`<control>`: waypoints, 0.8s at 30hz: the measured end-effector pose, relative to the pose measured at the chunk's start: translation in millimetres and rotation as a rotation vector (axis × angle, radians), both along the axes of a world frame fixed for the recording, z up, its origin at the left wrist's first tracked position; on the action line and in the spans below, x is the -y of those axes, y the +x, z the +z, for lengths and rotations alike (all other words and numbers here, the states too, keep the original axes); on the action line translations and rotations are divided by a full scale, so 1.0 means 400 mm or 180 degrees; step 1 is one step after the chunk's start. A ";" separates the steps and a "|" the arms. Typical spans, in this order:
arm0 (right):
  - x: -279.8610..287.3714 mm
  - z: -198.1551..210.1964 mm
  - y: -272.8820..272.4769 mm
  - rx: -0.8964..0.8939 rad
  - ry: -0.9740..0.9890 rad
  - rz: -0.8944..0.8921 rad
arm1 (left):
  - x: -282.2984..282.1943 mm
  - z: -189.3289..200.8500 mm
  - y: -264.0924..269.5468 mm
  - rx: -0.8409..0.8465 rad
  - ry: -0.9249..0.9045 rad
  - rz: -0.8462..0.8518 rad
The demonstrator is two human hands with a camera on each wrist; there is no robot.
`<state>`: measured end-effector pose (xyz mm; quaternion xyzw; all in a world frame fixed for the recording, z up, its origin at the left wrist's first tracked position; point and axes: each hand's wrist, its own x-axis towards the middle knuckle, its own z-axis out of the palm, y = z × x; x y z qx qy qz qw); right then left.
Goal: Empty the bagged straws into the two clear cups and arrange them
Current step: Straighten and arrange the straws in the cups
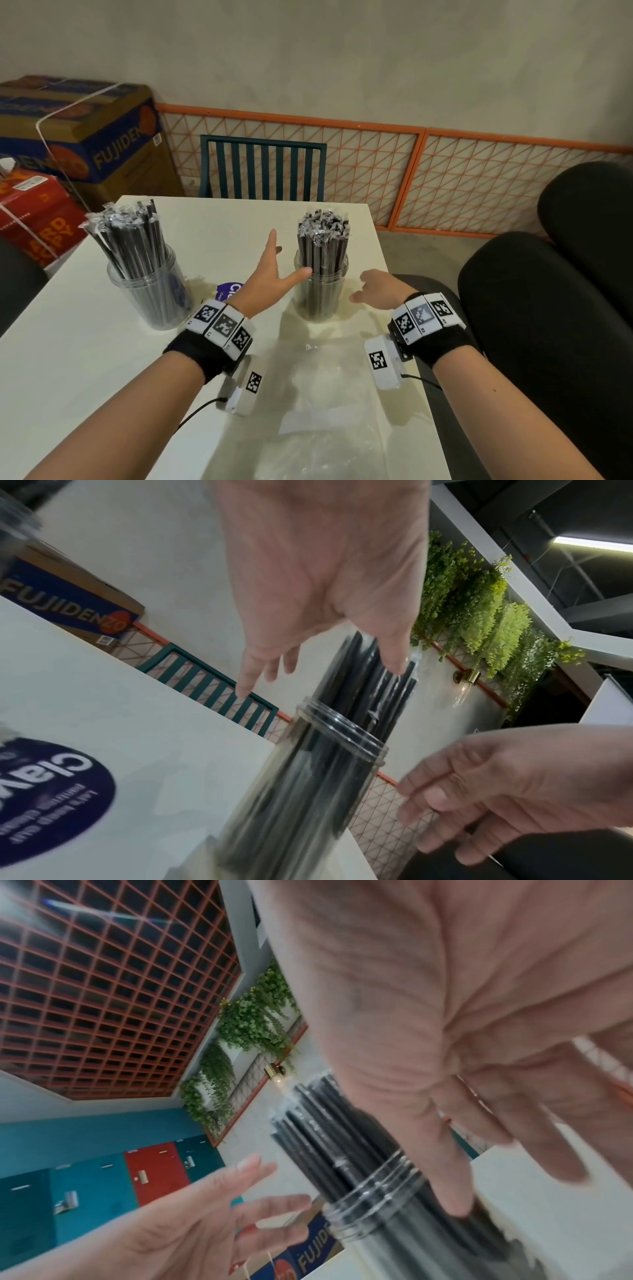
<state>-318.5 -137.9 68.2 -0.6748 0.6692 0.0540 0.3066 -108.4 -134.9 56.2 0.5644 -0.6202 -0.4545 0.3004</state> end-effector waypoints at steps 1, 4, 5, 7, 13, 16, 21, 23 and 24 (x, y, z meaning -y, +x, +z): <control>-0.015 0.010 0.018 -0.0017 0.0055 0.0197 | -0.011 0.003 0.032 0.0130 0.0165 -0.0120; -0.039 0.049 0.105 0.0513 0.0088 0.0672 | -0.038 0.022 0.157 0.0835 0.1037 -0.0744; -0.036 0.061 0.141 0.0723 0.0102 0.0760 | -0.044 0.032 0.207 0.1088 0.1406 -0.0916; -0.015 0.077 0.223 0.0985 0.0061 0.0894 | -0.041 0.042 0.327 0.1824 0.1963 -0.1150; 0.060 0.053 0.531 0.1773 -0.0444 0.0510 | 0.011 0.073 0.646 0.3034 0.1715 -0.0102; 0.081 0.014 0.667 0.1742 -0.0634 0.0408 | 0.047 0.065 0.707 0.1913 0.1100 0.0311; 0.097 -0.060 0.811 0.2040 -0.0773 -0.0030 | 0.095 0.033 0.681 0.0361 -0.0124 0.0204; 0.109 -0.073 0.841 0.1916 -0.0944 -0.0199 | 0.124 0.020 0.675 0.0161 -0.0310 0.0121; 0.117 -0.074 0.852 0.1839 -0.1048 -0.0313 | 0.140 0.011 0.678 0.0044 -0.0350 0.0075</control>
